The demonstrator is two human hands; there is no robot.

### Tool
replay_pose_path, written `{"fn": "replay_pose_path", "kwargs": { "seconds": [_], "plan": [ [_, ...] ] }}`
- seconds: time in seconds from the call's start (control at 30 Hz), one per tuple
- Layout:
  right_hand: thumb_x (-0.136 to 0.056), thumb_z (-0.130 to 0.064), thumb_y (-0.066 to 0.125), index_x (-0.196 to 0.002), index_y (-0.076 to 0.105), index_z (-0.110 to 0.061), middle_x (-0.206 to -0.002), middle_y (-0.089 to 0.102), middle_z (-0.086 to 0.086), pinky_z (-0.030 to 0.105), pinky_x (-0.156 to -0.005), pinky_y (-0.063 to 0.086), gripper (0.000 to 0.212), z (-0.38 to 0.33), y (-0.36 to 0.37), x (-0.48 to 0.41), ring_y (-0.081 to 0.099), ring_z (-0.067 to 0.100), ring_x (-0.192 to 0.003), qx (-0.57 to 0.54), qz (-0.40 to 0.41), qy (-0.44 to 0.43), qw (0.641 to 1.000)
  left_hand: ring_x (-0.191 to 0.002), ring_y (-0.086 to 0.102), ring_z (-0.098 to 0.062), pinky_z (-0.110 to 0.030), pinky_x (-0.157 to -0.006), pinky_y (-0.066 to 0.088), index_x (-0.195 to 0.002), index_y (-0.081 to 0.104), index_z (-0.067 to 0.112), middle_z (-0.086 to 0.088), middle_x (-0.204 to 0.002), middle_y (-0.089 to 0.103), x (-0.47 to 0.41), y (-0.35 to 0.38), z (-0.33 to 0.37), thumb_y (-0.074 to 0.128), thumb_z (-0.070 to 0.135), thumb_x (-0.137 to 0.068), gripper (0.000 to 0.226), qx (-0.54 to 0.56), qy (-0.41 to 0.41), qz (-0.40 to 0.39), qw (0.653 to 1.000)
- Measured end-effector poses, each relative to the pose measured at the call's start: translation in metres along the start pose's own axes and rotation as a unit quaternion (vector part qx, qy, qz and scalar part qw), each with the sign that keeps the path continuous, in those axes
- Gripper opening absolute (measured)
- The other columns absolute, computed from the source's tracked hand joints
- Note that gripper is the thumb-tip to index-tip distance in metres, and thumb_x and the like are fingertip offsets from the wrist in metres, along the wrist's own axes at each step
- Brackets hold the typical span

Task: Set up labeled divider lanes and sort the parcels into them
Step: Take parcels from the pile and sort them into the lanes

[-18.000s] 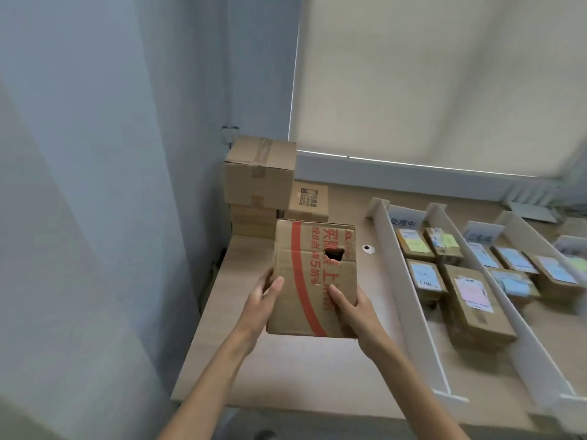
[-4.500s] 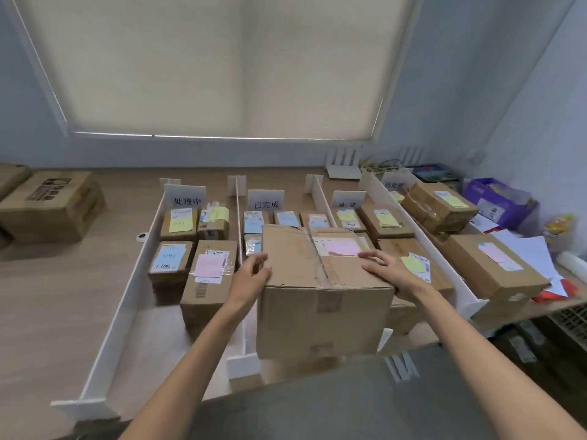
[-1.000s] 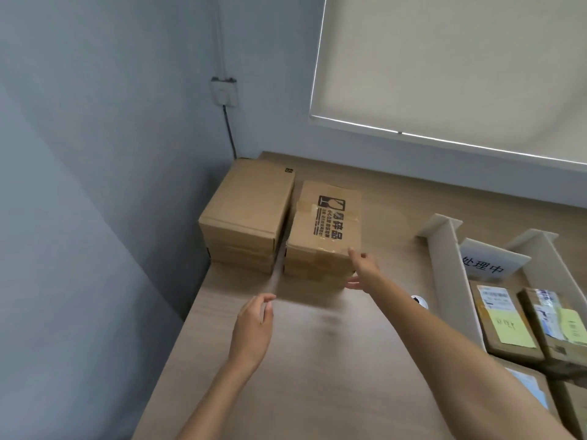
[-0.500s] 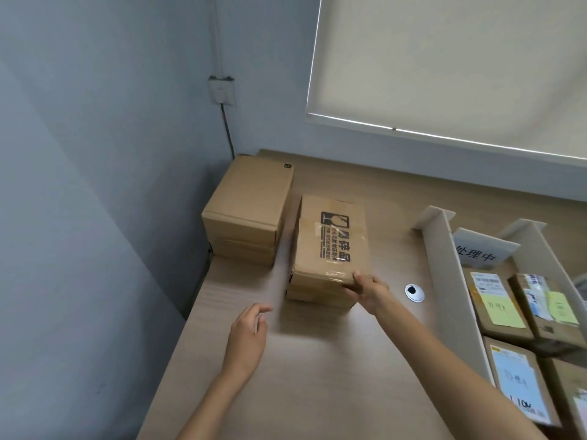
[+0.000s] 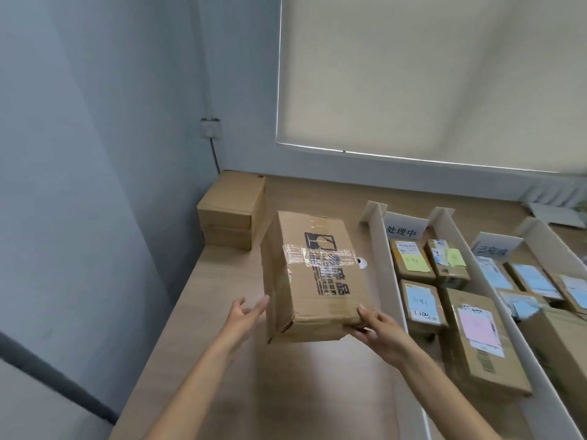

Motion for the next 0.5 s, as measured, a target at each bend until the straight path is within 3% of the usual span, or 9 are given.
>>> {"fn": "replay_pose_path", "kwargs": {
  "seconds": [0.03,0.1,0.17,0.23,0.3,0.37,0.4,0.5],
  "plan": [
    [-0.097,-0.014,0.047,-0.127,0.040,0.015,-0.125,0.054,0.030,0.034,-0.079,0.058,0.042,-0.003,-0.001,0.022,0.060,0.036,-0.107,-0.004,-0.019,0.000,1.000,-0.130,0.042,-0.026,-0.044,-0.105,0.039,-0.147,0.019,0.017,-0.008,-0.144,0.040,0.016,0.006,-0.002,0.069,0.054,-0.073,0.097,0.051,-0.018,-0.030,0.998],
    [-0.097,-0.015,0.045,-0.121,0.047,0.011,-0.121,0.057,0.028,0.029,-0.073,0.059,0.036,-0.008,-0.002,0.064,0.061,0.035,-0.105,0.005,-0.051,-0.001,0.999,-0.121,0.053,-0.026,-0.044,-0.094,0.050,-0.142,0.033,0.016,-0.008,-0.135,0.052,0.046,0.019,-0.005,0.080,0.060,-0.050,0.112,0.163,-0.027,-0.112,0.980],
    [-0.095,-0.019,0.046,-0.117,0.052,0.003,-0.116,0.061,0.023,0.027,-0.072,0.058,0.032,-0.013,-0.004,0.097,0.065,0.032,-0.100,0.038,-0.071,-0.005,0.997,-0.110,0.062,-0.025,-0.039,-0.083,0.056,-0.129,0.049,0.016,-0.008,-0.122,0.064,0.076,0.030,-0.001,0.088,0.060,-0.035,0.111,0.214,0.002,-0.173,0.962],
    [-0.094,-0.024,0.050,-0.122,0.052,-0.004,-0.118,0.060,0.022,0.032,-0.076,0.058,0.035,-0.019,-0.005,0.119,0.066,0.032,-0.100,0.106,-0.069,-0.020,0.992,-0.109,0.064,-0.025,-0.041,-0.081,0.057,-0.124,0.051,0.018,-0.007,-0.120,0.066,0.097,0.035,0.003,0.088,0.060,-0.034,0.106,0.219,0.039,-0.192,0.956],
    [-0.093,-0.031,0.053,-0.134,0.046,-0.013,-0.126,0.055,0.017,0.042,-0.083,0.057,0.046,-0.027,-0.007,0.130,0.063,0.032,-0.106,0.256,-0.028,-0.072,0.964,-0.108,0.064,-0.025,-0.045,-0.085,0.055,-0.124,0.050,0.017,-0.006,-0.118,0.067,0.108,0.033,0.009,0.087,0.062,-0.034,0.107,0.214,0.066,-0.167,0.960],
    [-0.091,-0.038,0.055,-0.143,0.036,-0.020,-0.141,0.045,0.007,0.043,-0.097,0.049,0.058,-0.048,-0.005,0.145,0.051,0.027,-0.123,0.440,0.075,-0.181,0.876,-0.108,0.063,-0.025,-0.046,-0.092,0.052,-0.126,0.050,0.015,-0.006,-0.118,0.066,0.118,0.031,0.023,0.086,0.063,-0.038,0.106,0.199,0.092,-0.126,0.968],
    [-0.090,-0.042,0.055,-0.144,0.035,-0.022,-0.145,0.040,0.004,0.039,-0.099,0.045,0.061,-0.057,0.002,0.155,0.044,0.024,-0.129,0.469,0.110,-0.236,0.844,-0.107,0.063,-0.025,-0.045,-0.094,0.051,-0.125,0.051,0.015,-0.007,-0.118,0.066,0.123,0.030,0.031,0.085,0.060,-0.043,0.099,0.192,0.107,-0.100,0.970],
    [-0.083,-0.057,0.051,-0.142,0.036,-0.029,-0.142,0.040,-0.007,0.030,-0.093,0.042,0.067,-0.055,0.036,0.176,0.042,0.015,-0.128,0.427,0.071,-0.285,0.855,-0.097,0.063,-0.020,-0.036,-0.084,0.053,-0.119,0.053,0.015,-0.005,-0.111,0.066,0.135,0.027,0.051,0.079,0.038,-0.066,0.062,0.163,0.153,-0.028,0.974]
  ]
}}
Point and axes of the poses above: each hand's wrist, its own x-axis away from the middle knuckle, its own y-axis out of the palm, z = x × y, the point moved 7 cm from there along -x, towards the middle knuckle
